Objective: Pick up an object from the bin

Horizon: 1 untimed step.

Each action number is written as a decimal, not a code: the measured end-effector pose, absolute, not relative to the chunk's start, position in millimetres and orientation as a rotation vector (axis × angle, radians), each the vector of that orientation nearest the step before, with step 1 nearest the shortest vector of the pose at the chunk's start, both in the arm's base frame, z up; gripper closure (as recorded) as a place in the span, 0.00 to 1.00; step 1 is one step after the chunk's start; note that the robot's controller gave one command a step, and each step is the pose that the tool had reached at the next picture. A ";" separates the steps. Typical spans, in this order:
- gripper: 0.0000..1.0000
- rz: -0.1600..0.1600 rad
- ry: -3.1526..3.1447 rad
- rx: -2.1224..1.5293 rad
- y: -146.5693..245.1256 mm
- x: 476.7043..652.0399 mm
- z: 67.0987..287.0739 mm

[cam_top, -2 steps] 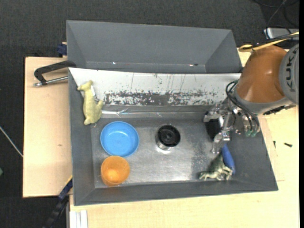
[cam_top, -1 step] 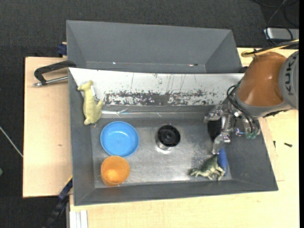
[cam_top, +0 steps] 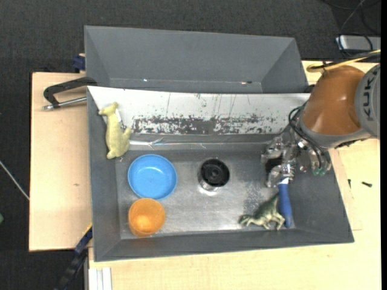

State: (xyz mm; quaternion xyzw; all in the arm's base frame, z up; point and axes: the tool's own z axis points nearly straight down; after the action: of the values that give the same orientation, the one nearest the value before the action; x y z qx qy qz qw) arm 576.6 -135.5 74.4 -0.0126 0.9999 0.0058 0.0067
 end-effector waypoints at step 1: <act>1.00 -0.004 3.126 -0.017 -139.7 573.7 194.3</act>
Offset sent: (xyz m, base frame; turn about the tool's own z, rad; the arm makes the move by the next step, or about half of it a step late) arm -0.0062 -0.0044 0.1137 0.0143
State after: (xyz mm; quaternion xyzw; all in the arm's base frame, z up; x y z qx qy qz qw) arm 573.7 -139.7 194.3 -0.0054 1.0000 -0.0012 0.0076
